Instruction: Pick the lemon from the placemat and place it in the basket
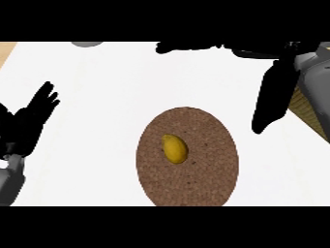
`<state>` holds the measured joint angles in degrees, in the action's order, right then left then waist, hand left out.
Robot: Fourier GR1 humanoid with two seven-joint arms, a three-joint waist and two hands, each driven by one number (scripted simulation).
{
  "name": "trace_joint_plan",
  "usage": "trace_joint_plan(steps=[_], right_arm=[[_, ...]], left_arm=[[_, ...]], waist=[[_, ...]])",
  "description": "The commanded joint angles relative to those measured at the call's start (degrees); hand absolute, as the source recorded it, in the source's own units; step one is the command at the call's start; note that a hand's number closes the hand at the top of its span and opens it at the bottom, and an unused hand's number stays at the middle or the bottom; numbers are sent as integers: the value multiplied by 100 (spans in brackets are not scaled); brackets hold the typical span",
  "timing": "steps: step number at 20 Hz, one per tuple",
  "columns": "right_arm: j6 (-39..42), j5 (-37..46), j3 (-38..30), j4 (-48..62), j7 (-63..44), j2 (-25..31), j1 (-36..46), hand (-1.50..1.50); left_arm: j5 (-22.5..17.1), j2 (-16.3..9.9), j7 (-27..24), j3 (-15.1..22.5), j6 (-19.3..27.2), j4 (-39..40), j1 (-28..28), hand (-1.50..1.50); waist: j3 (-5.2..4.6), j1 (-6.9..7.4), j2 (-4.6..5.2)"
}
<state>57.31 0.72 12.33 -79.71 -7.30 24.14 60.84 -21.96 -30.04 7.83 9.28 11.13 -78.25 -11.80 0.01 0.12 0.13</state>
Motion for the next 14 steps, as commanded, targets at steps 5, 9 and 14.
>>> trace_joint_plan(steps=[5, 9, 14], right_arm=[[-357, 903, 175, -668, 980, -227, -1394, -150], [-1053, 1753, 380, -445, 2025, -323, -1989, -150], [-1829, 2484, 853, 364, 2514, -1008, -2005, -150]], left_arm=[[10, -101, 19, -374, -489, 104, -76, 0], [201, 130, -58, -327, -410, 259, -147, 0], [473, 399, 104, -271, -239, 280, -286, 0]], waist=[[1, -3, -8], [4, 26, 15], [2, 50, 10]])
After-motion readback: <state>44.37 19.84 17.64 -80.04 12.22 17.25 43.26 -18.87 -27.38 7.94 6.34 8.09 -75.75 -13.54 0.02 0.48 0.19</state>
